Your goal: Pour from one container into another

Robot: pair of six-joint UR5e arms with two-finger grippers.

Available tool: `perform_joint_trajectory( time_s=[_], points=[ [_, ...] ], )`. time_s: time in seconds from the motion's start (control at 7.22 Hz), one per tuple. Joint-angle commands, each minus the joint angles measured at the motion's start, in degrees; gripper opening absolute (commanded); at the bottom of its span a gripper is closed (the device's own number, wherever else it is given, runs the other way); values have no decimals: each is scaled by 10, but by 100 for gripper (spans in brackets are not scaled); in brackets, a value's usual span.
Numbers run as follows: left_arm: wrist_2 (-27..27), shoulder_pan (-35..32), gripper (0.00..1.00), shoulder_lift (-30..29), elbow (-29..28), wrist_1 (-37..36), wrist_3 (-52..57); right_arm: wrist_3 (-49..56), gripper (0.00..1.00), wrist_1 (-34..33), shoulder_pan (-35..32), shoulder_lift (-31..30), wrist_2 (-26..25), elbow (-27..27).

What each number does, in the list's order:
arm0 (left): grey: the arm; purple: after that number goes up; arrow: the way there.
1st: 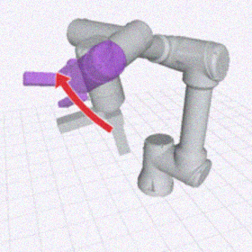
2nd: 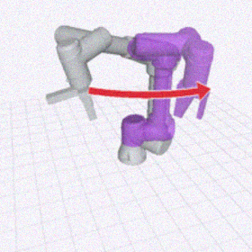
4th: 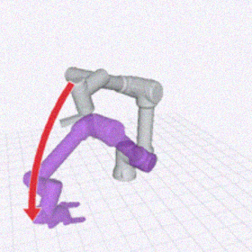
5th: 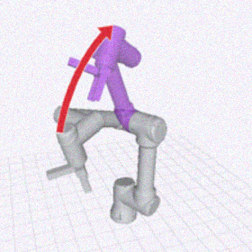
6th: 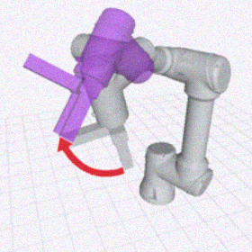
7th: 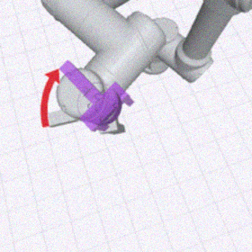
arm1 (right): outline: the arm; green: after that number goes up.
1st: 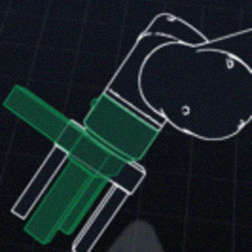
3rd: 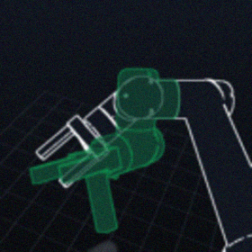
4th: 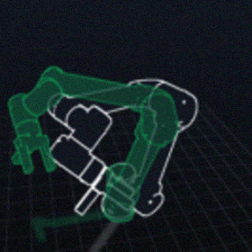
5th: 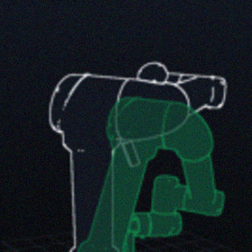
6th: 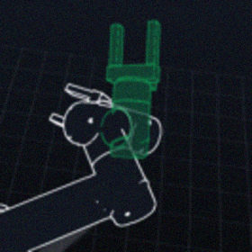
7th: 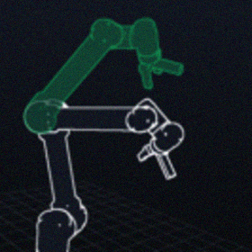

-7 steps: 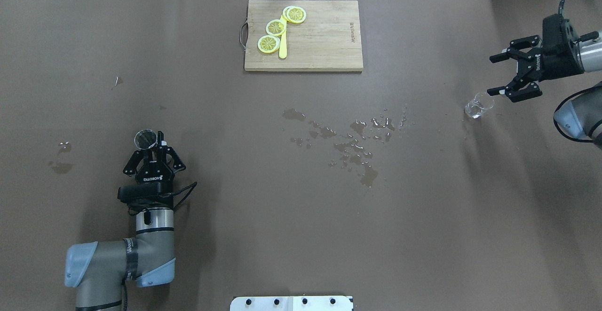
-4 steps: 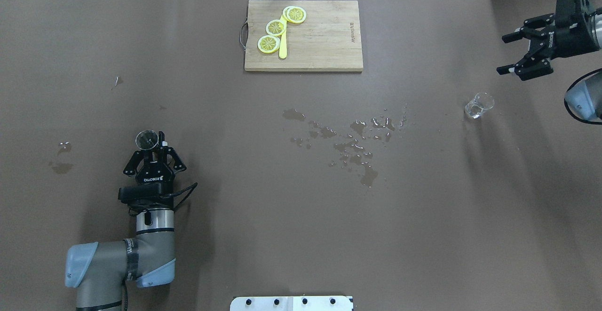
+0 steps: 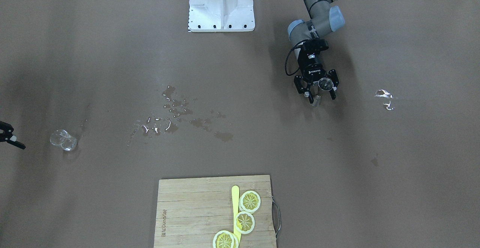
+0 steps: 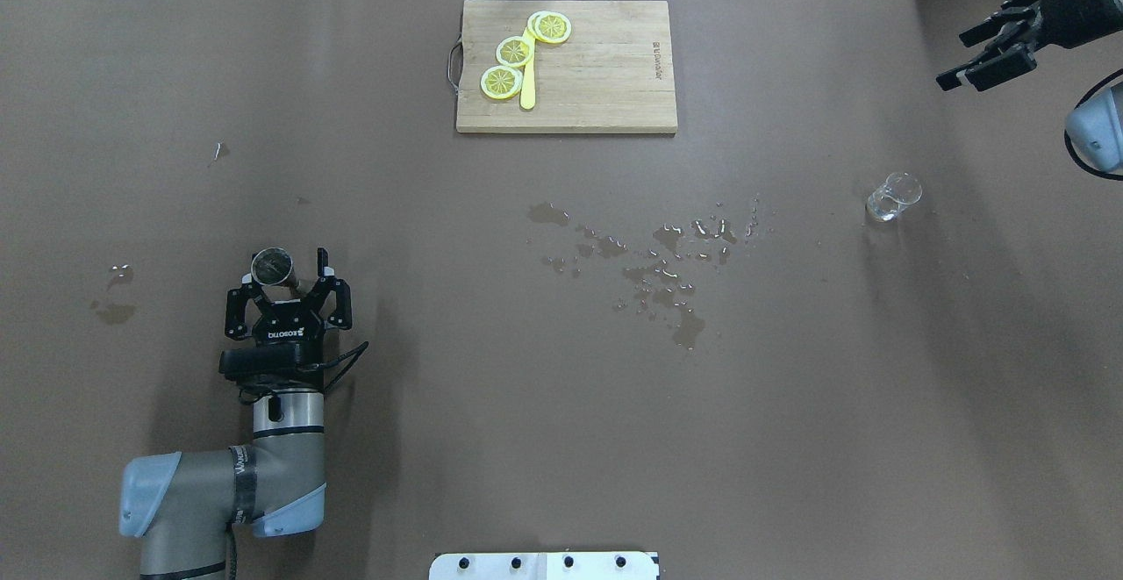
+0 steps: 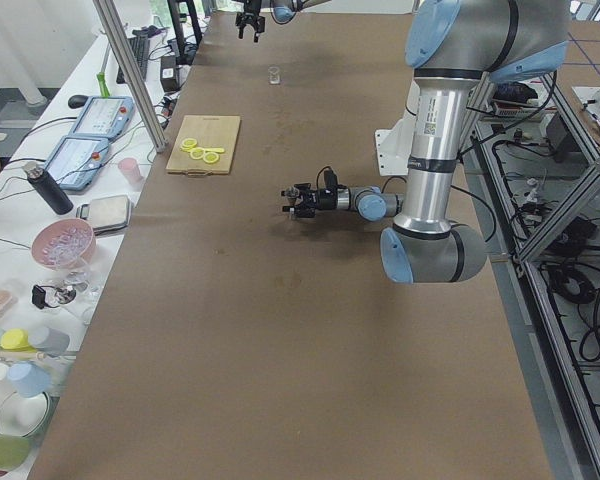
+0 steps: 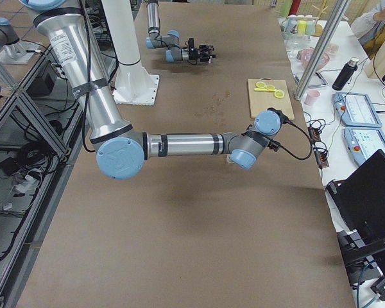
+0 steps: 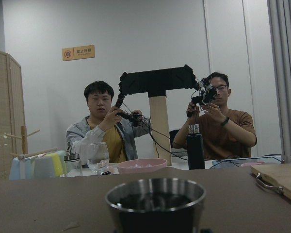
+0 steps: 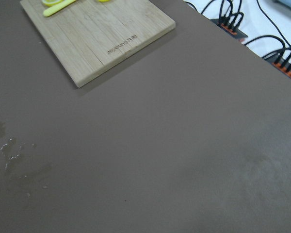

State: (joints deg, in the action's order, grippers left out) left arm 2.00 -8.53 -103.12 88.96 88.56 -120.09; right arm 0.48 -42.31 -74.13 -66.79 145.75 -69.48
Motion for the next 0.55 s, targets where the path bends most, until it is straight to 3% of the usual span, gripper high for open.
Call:
perform_joint_trajectory(
  time_s=[0.0, 0.28, 0.42],
  points=[
    [-10, 1, 99, 2, 8, 0, 0, -6, 100, -146, -8, 15, -14, -11],
    [-10, 11, 99, 11, 33, -1, 2, -2, 100, -309, -15, 14, -125, -29],
    [-10, 24, 99, 20, 37, -2, 3, -2, 100, -342, -15, 14, -203, -29]
  ],
)
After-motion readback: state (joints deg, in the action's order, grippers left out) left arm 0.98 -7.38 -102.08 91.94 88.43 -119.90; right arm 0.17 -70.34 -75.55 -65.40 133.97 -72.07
